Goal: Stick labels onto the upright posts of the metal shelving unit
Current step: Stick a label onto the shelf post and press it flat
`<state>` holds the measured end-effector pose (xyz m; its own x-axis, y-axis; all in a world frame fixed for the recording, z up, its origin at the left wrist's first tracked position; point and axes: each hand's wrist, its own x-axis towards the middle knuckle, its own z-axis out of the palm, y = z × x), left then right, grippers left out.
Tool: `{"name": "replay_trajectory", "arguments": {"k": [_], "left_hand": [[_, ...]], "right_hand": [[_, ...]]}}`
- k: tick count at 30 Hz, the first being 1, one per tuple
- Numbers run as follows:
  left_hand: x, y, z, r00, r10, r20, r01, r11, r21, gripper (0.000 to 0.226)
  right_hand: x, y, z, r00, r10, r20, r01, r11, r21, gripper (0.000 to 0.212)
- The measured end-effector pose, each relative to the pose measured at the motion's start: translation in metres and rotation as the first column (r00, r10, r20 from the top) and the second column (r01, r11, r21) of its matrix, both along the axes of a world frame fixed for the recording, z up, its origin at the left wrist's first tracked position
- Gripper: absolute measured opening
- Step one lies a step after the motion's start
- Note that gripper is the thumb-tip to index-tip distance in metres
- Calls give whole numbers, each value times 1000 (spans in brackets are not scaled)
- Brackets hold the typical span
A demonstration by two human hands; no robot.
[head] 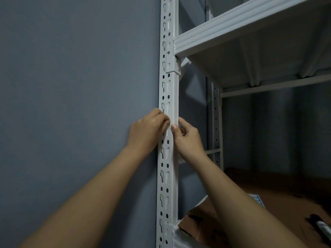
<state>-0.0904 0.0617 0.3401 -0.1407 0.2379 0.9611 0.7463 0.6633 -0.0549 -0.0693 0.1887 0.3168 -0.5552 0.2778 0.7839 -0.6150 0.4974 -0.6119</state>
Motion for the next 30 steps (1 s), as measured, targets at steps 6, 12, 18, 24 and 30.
{"name": "replay_trajectory", "arguments": {"k": [6,12,18,24,30], "left_hand": [[-1,0,0,1000,-6,12,5,1000,21,21],[-2,5,-2,995,-62,84,53,993,101,19],[-1,2,-1,986,-111,124,97,989,114,18],[0,2,3,976,-106,191,86,990,108,18],[1,3,2,968,-121,220,94,987,129,18]], "right_hand": [[3,-3,-1,1000,-29,0,29,1000,-3,30],[1,-6,-1,998,-54,11,54,998,-20,37],[6,-8,-2,997,-75,4,75,997,-4,31],[3,-9,-2,993,-109,36,109,994,-2,39],[5,-12,-2,993,-99,59,99,995,-8,39]]}}
